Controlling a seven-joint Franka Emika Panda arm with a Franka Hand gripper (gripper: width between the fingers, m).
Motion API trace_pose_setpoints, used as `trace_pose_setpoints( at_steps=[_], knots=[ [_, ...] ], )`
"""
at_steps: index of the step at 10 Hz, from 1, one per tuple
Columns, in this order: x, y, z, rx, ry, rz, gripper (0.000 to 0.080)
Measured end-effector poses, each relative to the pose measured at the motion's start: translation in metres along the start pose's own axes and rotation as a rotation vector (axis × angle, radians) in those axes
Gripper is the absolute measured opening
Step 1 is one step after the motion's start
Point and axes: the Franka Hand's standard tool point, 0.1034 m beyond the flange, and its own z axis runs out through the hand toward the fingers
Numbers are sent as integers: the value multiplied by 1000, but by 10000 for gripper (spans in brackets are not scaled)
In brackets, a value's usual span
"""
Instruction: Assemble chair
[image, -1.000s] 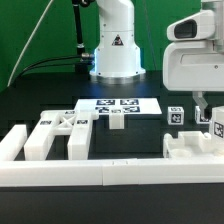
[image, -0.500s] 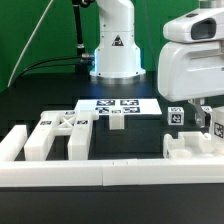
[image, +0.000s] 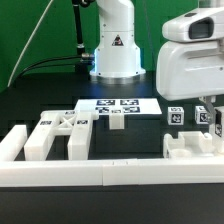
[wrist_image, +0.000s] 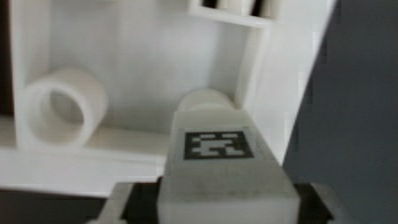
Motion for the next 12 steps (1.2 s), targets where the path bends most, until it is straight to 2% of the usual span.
trace_pose_setpoints(
  at_steps=[2,6,9,11,12],
  knots=[
    [0,0,0,3,0,135,284],
    [1,3,1,53,-16,776,284],
    [2,2,2,68,-25,1151,285],
    [2,2,2,67,-28,1238,285],
    [2,2,2,67,-26,1185,285]
  ],
)
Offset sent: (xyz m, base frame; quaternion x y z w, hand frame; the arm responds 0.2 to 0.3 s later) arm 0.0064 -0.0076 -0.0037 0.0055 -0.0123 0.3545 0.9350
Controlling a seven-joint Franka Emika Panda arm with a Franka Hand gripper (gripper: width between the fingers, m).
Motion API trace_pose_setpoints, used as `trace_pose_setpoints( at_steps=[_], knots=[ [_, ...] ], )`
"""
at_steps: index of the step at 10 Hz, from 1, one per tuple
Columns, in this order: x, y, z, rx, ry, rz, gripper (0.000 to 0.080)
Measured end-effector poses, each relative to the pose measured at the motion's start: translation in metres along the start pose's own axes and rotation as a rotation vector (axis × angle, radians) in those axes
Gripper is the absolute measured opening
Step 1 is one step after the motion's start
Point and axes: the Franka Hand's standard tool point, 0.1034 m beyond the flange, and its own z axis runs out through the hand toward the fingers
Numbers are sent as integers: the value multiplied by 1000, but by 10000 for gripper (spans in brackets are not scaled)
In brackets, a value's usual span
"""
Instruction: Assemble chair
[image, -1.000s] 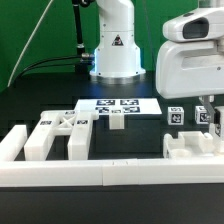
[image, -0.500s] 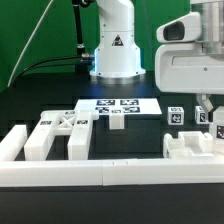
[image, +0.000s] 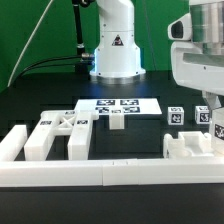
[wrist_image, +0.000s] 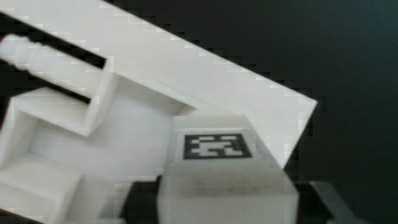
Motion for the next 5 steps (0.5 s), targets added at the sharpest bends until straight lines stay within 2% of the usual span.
trace_pose_setpoints(
  at_steps=[1,2,3,4,5],
  knots=[
    [0,0,0,-1,1,-17,466],
    [4,1,-1,-4,1,-244,584],
    [3,0,-1,-3,0,-438,584],
    [-2,0,0,-9,-3,-589,638],
    [-9,2,1,-9,-4,-665,646]
  ],
)
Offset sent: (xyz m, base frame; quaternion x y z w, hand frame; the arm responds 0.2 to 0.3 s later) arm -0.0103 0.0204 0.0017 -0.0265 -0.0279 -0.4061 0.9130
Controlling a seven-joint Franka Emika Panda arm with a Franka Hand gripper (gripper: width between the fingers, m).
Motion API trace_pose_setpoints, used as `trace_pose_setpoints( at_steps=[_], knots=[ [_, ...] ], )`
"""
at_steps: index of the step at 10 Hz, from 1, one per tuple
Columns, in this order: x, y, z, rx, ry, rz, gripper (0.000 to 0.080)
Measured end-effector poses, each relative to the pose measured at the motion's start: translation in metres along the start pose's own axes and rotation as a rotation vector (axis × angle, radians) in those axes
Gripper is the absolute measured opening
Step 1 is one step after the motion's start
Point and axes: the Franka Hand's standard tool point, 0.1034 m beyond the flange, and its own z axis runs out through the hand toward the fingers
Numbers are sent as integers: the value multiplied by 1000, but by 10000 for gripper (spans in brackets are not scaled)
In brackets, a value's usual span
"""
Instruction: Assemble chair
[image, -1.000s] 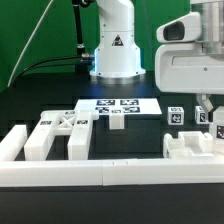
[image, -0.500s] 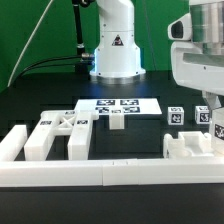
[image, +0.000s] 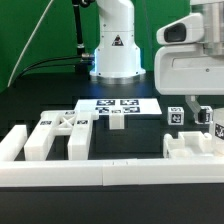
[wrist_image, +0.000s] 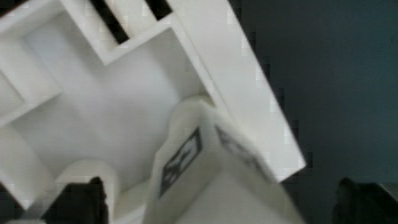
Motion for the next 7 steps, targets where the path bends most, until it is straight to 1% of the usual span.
trace_pose_setpoints(
  at_steps=[4,5,6,7],
  knots=[
    [1,2,1,-4,1,-283,649],
    [5,-1,1,-37,14,-485,649],
    [8,-5,2,-52,26,-666,649],
    [9,-4,4,-51,32,-710,649]
  ],
)
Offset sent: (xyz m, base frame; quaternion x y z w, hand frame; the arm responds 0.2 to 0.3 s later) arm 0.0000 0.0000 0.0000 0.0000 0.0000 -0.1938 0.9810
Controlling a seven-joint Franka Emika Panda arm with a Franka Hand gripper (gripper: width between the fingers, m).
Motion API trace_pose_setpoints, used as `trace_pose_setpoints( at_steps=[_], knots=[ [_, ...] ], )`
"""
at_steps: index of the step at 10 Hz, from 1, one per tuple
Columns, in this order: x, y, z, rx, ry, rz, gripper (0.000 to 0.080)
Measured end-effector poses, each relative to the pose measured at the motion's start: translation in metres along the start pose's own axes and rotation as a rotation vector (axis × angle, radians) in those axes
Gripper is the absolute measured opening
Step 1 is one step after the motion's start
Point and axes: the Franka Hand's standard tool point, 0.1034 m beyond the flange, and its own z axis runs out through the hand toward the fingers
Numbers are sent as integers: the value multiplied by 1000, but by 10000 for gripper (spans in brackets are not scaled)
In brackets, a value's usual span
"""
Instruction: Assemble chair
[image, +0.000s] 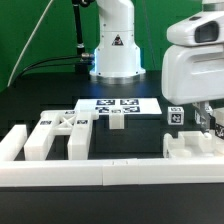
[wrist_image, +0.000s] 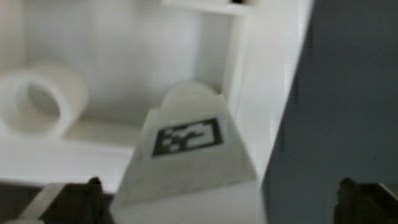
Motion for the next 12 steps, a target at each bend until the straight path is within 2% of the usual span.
trace_pose_setpoints(
  at_steps=[1,3,4,5,7,12],
  knots=[
    [0,0,0,0,0,37,649],
    [0,0,0,1,0,50,400],
    [0,2,0,-1,0,119,400],
    [0,2,0,-1,0,189,291],
    [0,4,0,-2,0,298,291],
    [-3,8,1,39,-22,1124,291]
  ],
)
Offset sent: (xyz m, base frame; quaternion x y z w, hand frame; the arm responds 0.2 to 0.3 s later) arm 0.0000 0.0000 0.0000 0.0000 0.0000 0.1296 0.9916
